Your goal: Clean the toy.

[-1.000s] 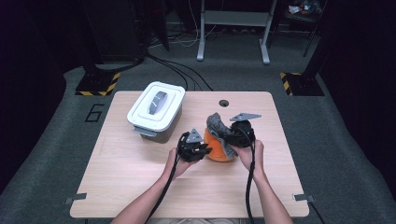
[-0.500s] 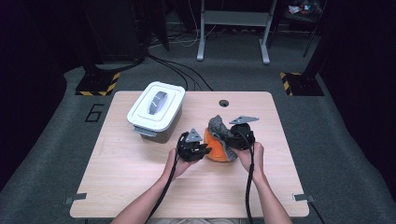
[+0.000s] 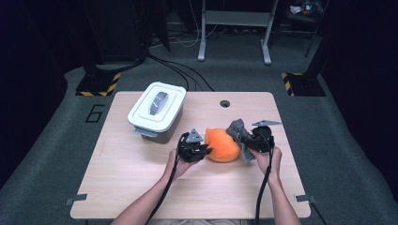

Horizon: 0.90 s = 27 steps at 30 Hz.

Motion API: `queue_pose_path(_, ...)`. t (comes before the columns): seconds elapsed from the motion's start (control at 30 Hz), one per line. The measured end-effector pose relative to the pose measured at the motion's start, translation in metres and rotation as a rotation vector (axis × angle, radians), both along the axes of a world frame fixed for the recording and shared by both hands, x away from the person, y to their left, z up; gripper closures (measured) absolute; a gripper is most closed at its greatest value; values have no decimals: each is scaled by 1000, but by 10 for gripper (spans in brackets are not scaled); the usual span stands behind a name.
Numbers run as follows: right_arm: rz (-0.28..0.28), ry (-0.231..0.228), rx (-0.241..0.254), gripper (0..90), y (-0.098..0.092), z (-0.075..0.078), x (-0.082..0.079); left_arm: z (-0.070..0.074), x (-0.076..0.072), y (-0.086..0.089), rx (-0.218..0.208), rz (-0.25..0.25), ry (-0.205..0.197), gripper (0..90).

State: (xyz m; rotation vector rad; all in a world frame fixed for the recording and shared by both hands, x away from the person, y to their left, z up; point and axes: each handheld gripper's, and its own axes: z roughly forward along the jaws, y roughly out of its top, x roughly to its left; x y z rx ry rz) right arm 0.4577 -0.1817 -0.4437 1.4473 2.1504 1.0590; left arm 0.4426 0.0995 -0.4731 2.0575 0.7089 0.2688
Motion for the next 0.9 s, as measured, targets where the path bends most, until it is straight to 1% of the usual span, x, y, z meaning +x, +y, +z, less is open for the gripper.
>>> queue_pose_path(0.07,-18,15,6,702,-7,-6,2,0,0,0,-3,0,2,756)
queue_pose_path(0.1,-18,15,6,702,-7,-6,2,0,0,0,-3,0,2,755)
queue_pose_path(0.13,-33,26,12,702,-10,-9,3,0,0,0,-4,2,1,756)
queue_pose_path(0.17,-45,44,22,702,-15,-15,7,0,0,0,-2,2,1,756)
queue_pose_path(0.2,-58,52,18,702,-17,-18,8,0,0,0,1,2,1,756)
queue_pose_path(0.23,-58,52,18,702,-17,-18,8,0,0,0,1,2,1,755)
queue_pose_path(0.27,-60,68,24,702,-21,-24,10,0,0,0,6,1,1,755)
queue_pose_path(0.33,-62,65,25,702,-22,-24,10,0,0,0,4,1,-1,755)
queue_pose_path(0.37,-68,61,37,703,-22,-20,8,0,0,0,4,2,-2,755)
queue_pose_path(0.4,-64,43,43,703,-21,-16,7,0,0,1,8,1,-1,755)
queue_pose_path(0.43,-64,43,43,703,-21,-16,7,0,0,1,8,1,-1,755)
queue_pose_path(0.47,-59,14,53,703,-19,-6,3,1,0,1,7,-1,0,755)
queue_pose_path(0.5,-59,14,53,703,-19,-6,3,1,0,1,7,-1,0,755)
queue_pose_path(0.53,-37,-14,70,703,-15,7,-1,0,0,0,3,0,-3,755)
queue_pose_path(0.57,-25,-29,79,703,-11,14,-3,0,0,0,3,0,-3,755)
queue_pose_path(0.6,-25,-29,79,703,-11,14,-3,0,0,0,2,1,-4,755)
queue_pose_path(0.63,15,-58,82,703,0,27,-7,1,0,0,7,-2,-4,755)
queue_pose_path(0.67,15,-58,82,703,0,27,-7,1,0,0,6,0,-5,755)
queue_pose_path(0.7,30,-66,81,702,4,31,-8,1,0,-1,4,-2,-7,755)
queue_pose_path(0.77,65,-82,67,702,18,39,-10,1,0,-1,3,-1,-6,755)
queue_pose_path(0.8,98,-89,63,701,32,44,-12,1,0,-1,4,0,-6,755)
queue_pose_path(0.83,98,-89,63,701,32,44,-12,1,0,-1,4,0,-6,755)
queue_pose_path(0.87,133,-96,58,701,47,46,-12,1,-1,-1,4,-1,-8,755)
queue_pose_path(0.9,144,-96,50,701,52,45,-12,1,-1,-1,4,-1,-8,755)
